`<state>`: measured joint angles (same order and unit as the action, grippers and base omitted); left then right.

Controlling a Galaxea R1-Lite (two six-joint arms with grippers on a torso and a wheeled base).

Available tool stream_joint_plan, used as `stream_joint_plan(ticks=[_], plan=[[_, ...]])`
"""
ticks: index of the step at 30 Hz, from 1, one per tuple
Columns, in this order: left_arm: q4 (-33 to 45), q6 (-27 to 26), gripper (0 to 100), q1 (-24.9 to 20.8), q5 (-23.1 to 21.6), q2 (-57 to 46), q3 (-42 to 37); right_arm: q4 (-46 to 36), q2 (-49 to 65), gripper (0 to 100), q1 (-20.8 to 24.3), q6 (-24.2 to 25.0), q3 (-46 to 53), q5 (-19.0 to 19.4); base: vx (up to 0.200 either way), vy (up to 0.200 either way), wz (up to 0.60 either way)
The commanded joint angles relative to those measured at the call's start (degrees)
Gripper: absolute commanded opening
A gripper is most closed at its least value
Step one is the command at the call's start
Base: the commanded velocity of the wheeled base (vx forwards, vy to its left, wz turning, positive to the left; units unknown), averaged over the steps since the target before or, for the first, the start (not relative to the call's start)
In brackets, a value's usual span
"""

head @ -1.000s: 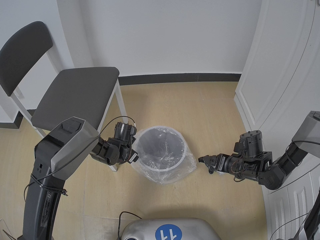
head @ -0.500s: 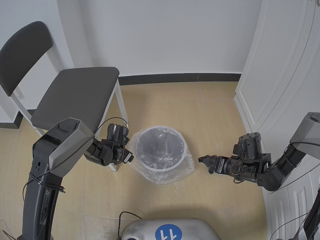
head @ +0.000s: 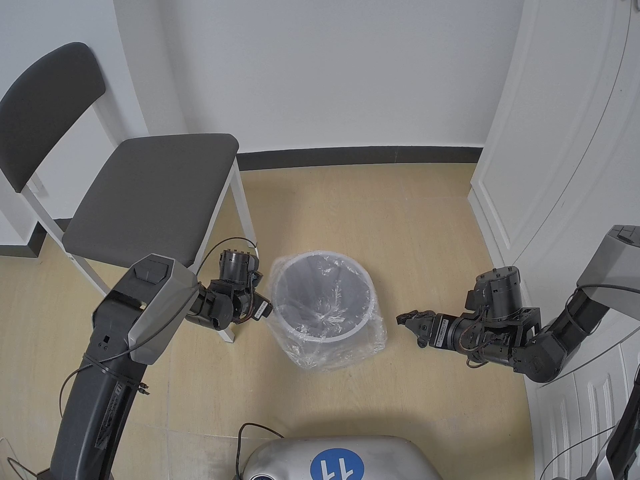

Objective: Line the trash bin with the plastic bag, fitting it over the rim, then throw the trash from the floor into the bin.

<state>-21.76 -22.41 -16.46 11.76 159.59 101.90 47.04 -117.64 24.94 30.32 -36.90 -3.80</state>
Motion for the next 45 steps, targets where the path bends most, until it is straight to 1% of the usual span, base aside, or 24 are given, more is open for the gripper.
stream_joint_plan(ticks=[1,2,6,7,10,13,23,25,26,27,29,31,32,34,36,37,39,40,42,45], plan=[[1.55,0.87,100,0.99,-0.95,5.47,5.06,0.07,-1.54,100,-0.24,0.0,-0.28,-0.06,0.0,0.0,0.0],[2.78,1.75,100,1.34,-1.22,6.26,6.82,0.07,-2.07,100,-0.51,0.0,-0.45,-0.06,0.0,0.0,0.0],[3.3,3.95,100,1.43,-2.71,8.11,9.37,0.77,-3.39,100,-0.6,0.0,-0.63,-0.06,0.0,0.0,0.0],[3.3,4.56,100,1.43,-3.24,8.72,10.07,2.0,-4.18,100,-0.6,-0.08,-0.45,-0.06,0.0,0.0,0.0],[3.22,4.56,100,1.43,-3.41,9.95,10.77,4.37,-5.41,100,-0.68,-0.61,-0.1,-0.15,0.0,0.0,0.0],[3.3,4.56,100,1.52,-3.41,10.13,11.21,5.08,-6.11,100,-0.95,-1.23,0.07,-0.15,0.0,0.0,0.0],[2.51,4.65,100,1.69,-3.24,10.57,10.69,5.25,-8.4,100,-1.83,-2.63,-0.28,-0.77,0.0,0.0,0.0],[1.28,4.74,100,1.6,-2.36,10.04,10.07,5.25,-8.66,100,-2.27,-2.81,-0.45,-1.21,0.0,0.0,0.0],[-0.21,4.65,100,1.43,-0.95,8.9,7.87,5.25,-8.84,100,-2.62,-2.81,-0.54,-1.21,0.0,0.0,0.0],[-0.39,4.48,100,1.43,-0.6,8.64,7.35,5.25,-8.84,100,-2.71,-2.9,-0.63,-1.12,0.0,0.0,0.0],[-4.17,3.33,100,1.25,4.32,7.14,4.89,5.34,-9.45,100,-3.76,-2.98,-1.07,-1.21,0.0,0.0,0.0],[-7.16,1.75,100,0.46,7.13,5.38,1.37,5.87,-9.98,100,-5.25,-3.07,-1.68,-1.03,0.0,0.0,0.0],[-8.03,-0.09,100,0.29,8.01,3.54,-1.0,6.39,-10.24,100,-6.31,-2.98,-2.03,-0.68,0.0,0.0,0.0],[-9.35,-4.49,100,0.02,8.63,0.2,-5.57,7.45,-10.68,100,-7.8,-2.98,-2.21,-0.42,0.0,0.0,0.0],[-11.9,-7.56,100,-0.24,8.54,-1.91,-8.91,8.42,-11.56,100,-9.39,-3.34,-2.39,-0.33,0.0,0.0,0.0],[-13.22,-8.18,100,-0.59,8.54,-2.44,-9.53,8.77,-11.74,100,-9.91,-3.86,-2.47,-0.33,0.0,0.0,0.0],[-13.48,-8.18,100,-0.68,8.54,-2.44,-9.62,8.77,-11.82,100,-10.09,-3.95,-2.47,-0.33,0.0,0.0,0.0],[-14.98,-9.59,100,-1.38,8.71,-2.79,-9.62,10.0,-11.74,100,-11.67,-6.06,-2.47,0.11,0.0,0.0,0.0],[-15.33,-10.9,100,-1.56,8.8,-3.58,-10.14,10.88,-11.47,100,-12.29,-6.41,-2.03,0.64,0.0,0.0,0.0],[-15.33,-11.26,100,-1.91,8.8,-5.25,-10.49,11.58,-11.12,100,-12.99,-6.41,-1.95,0.82,0.0,0.0,0.0]])
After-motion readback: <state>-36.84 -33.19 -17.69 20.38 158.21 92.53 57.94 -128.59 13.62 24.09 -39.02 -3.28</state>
